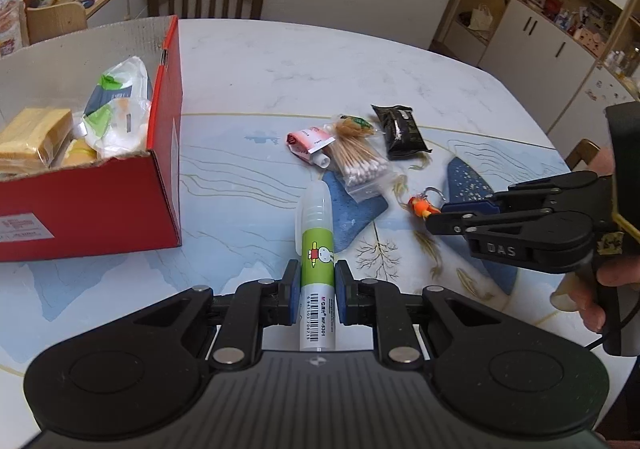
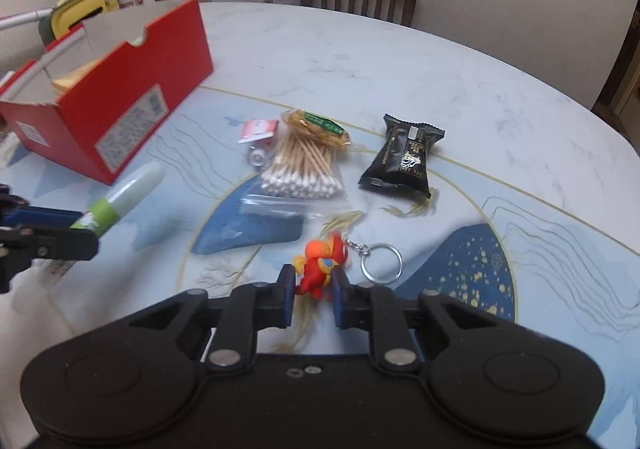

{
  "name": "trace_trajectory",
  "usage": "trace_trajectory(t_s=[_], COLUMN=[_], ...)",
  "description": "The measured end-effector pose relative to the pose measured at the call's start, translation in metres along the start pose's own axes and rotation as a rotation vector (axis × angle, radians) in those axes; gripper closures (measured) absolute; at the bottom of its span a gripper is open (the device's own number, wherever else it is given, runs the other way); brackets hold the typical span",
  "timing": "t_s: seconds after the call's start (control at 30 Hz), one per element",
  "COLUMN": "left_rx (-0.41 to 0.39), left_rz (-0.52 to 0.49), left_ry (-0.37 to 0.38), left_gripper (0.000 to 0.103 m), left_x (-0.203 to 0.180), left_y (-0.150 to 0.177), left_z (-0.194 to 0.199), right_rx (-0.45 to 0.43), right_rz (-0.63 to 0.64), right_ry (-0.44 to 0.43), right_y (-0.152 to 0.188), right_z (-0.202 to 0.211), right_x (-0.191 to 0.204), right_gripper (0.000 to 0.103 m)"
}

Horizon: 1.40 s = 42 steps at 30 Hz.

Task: Organize objects
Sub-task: 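Carry the glue stick and keychain with both grippers over the red box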

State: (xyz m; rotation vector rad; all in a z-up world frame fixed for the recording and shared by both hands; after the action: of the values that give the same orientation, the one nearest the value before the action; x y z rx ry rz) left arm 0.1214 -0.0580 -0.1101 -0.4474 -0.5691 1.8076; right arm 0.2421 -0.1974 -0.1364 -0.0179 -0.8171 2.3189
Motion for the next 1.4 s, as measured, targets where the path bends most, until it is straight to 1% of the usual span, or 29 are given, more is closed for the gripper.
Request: trace_trajectory(t_s=[0.03, 0.07, 0.2, 0.3, 0.4, 0.67, 0.8, 0.93, 1.1, 1.23, 1.4], left_rx=[-0.003, -0.005, -0.008, -0.006, -0.007, -0.023, -0.032, -0.044, -0.066, -0.093, -0.120], left_rz=[-0.007, -0.014, -0.032, -0.040, -0.049, -0.075, -0.078, -0.076, -0.075, -0.078, -0.082], left_ry=[0.005, 0.010, 0.023, 0.032, 0.047, 0.095, 0.108, 0.105, 0.088, 0.055, -0.007], left_gripper=[0.086, 0.086, 0.086, 0.086, 0.086, 0.086, 0.086, 0.086, 0.086, 0.086, 0.086], left_x=[0.001, 0.003, 0.011, 0.017, 0.022, 0.040, 0.055, 0.075, 0.105, 0.134, 0.175], left_y=[0.000, -0.001, -0.002, -0.003, -0.006, -0.018, -0.028, -0.040, -0.059, -0.078, -0.102], left_z=[0.002, 0.004, 0.007, 0.007, 0.009, 0.028, 0.039, 0.050, 0.062, 0.071, 0.079], right_rx=[-0.003, -0.005, 0.008, 0.006, -0.019, -0.073, -0.107, -0.146, -0.184, -0.221, -0.268], right_rz=[0.000, 0.001, 0.024, 0.004, -0.010, -0.092, -0.111, -0.097, -0.063, -0.033, 0.042], right_ry=[0.003, 0.006, 0.022, 0.037, 0.045, 0.027, 0.019, 0.006, -0.012, -0.038, -0.069], right_y=[0.002, 0.003, 0.011, 0.013, 0.009, -0.005, -0.016, -0.035, -0.071, -0.106, -0.155], right_z=[0.004, 0.007, 0.008, 0.008, 0.015, 0.044, 0.062, 0.079, 0.091, 0.097, 0.100], right_x=[0.002, 0.004, 0.010, 0.011, 0.015, 0.023, 0.033, 0.048, 0.070, 0.089, 0.118], right_gripper=[0.093, 0.094, 0.094, 0.095, 0.098, 0.098, 0.098, 0.098, 0.098, 0.098, 0.098])
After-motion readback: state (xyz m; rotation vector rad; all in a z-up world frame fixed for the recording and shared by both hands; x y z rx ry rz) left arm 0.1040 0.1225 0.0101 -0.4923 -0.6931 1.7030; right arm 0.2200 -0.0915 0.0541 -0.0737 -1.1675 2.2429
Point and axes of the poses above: each gripper's, at about its wrist camera, not at the fingertips, and z roughly against the way its jaws point, x to its left, y to its underside, the point moved 7 cm from there along -z, roughly the way its jaws point, and after that the axes turned 11 degrees about -y, right-handed, at the moved point
